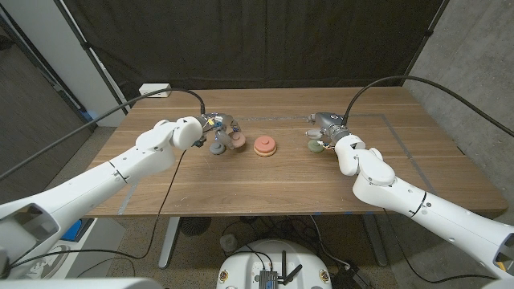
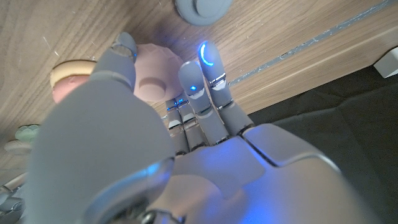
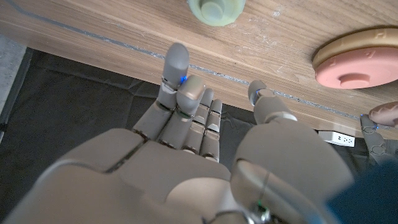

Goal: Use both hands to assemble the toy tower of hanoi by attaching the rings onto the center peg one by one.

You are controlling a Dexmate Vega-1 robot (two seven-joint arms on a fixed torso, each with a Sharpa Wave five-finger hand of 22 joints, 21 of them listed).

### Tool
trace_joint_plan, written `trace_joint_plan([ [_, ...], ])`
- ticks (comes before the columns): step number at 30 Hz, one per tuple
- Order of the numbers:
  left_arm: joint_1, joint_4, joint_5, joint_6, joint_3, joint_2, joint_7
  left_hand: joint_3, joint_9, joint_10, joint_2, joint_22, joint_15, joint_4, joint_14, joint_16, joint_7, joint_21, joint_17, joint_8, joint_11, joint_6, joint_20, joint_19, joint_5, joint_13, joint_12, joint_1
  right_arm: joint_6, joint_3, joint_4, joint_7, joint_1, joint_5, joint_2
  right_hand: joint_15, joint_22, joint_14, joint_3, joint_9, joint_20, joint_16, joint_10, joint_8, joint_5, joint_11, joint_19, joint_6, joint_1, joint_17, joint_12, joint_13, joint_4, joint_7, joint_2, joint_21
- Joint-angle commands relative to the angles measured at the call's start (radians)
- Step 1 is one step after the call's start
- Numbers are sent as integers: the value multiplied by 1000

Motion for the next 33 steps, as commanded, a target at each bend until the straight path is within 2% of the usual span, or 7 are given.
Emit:
trace_joint_plan([
  [1,-6,-30,-22,-6,-20,19,-32,16,2,70,5,2,-39,5,13,0,3,5,7,1,-59,13,-134,13,8,26,0,-7,3,8,-1,-4,-5,19,2,-54,2,8,7,3,-85,8,9,-1,7,-2,7,6,-7,3,-5,2,3,3,7,4],
  [17,-22,-8,-24,-47,-14,-6,-8,19,4,75,7,2,-39,6,10,-13,3,5,15,-7,-60,18,-133,13,10,36,-9,-11,-3,9,-6,-9,-8,28,-6,-54,2,8,11,3,-85,10,12,-1,9,-1,8,9,-7,3,-5,3,1,3,10,4],
  [33,-52,49,-44,-107,5,-54,16,19,5,82,7,3,-40,5,9,-21,-1,6,17,-10,-65,24,-134,12,11,42,-12,-14,-10,14,-13,-11,-10,41,-17,-54,2,8,14,3,-85,11,13,-2,12,-1,9,10,-8,2,-6,4,0,3,13,4],
])
